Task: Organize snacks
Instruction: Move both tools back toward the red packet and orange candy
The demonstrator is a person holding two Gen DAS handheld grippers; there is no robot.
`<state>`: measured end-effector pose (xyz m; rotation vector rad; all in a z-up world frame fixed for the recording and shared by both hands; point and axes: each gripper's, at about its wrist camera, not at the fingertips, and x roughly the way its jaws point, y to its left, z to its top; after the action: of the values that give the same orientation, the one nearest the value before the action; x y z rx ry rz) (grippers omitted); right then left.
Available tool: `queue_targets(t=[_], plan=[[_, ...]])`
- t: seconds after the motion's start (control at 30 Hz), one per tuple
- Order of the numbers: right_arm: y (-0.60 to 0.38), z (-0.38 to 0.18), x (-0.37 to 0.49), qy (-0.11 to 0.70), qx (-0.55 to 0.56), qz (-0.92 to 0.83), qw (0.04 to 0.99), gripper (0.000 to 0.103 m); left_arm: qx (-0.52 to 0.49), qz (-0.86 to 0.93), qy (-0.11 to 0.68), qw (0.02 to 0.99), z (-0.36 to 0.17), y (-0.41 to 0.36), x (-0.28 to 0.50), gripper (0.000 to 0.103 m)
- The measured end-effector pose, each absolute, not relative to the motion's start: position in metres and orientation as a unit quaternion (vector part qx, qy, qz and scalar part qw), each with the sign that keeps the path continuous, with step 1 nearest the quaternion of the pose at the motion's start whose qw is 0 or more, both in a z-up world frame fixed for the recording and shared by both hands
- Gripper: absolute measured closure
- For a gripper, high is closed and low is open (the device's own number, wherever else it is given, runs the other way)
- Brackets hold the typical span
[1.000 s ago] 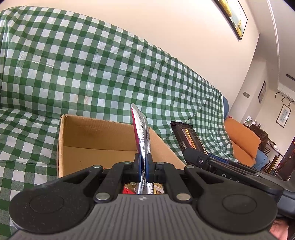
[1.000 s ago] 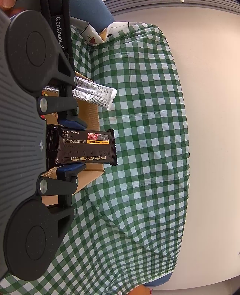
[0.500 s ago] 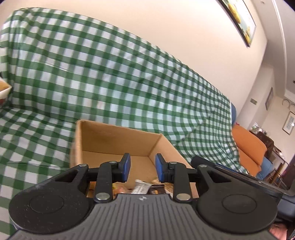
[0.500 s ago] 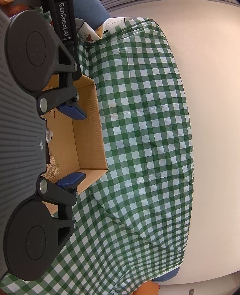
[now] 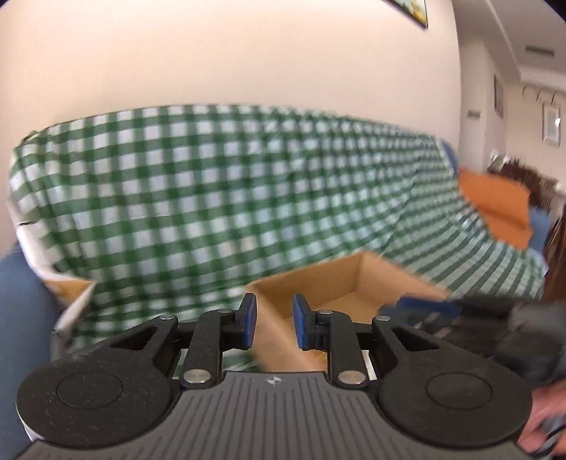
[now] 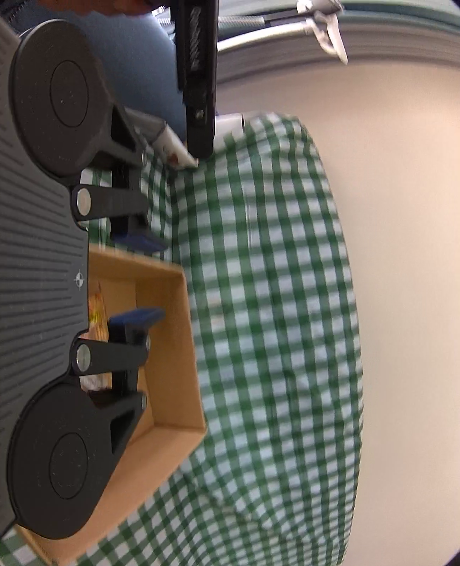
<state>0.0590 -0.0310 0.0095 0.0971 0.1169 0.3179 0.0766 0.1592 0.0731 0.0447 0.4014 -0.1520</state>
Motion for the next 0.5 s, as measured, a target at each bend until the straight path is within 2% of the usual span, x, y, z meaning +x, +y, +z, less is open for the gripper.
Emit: queue_targets(t=[0.07,0.13,0.17,0.2,0.33,0.5], plan=[[-0.016,0.01,0.053,0.052,0.033,0.18,0.982,0.075,-0.002,-0.041,0.22,0.975,0.046,0.182,0.072,0.079],[-0.002,0.009,0.051,0.053,0.023,0.198,0.979,0.075,-0.056,-0.009,0.275,0.96,0.009,0.209,0.071,0.085],[0.004,0.009,0.051,0.057,0.021,0.206,0.977,0.075,-0.035,0.035,0.327,0.944,-0.002,0.215,0.078,0.101],[0.01,0.008,0.051,0.06,0.02,0.212,0.975,0.075,-0.024,0.079,0.334,0.939,-0.004,0.225,0.08,0.101],[0.044,0.002,0.06,0.083,0.014,0.245,0.966,0.075,-0.171,0.128,0.302,0.929,-0.002,0.291,0.072,0.101],[0.095,-0.011,0.075,0.121,0.001,0.29,0.949,0.075,-0.211,0.201,0.298,0.909,-0.007,0.328,0.068,0.101]])
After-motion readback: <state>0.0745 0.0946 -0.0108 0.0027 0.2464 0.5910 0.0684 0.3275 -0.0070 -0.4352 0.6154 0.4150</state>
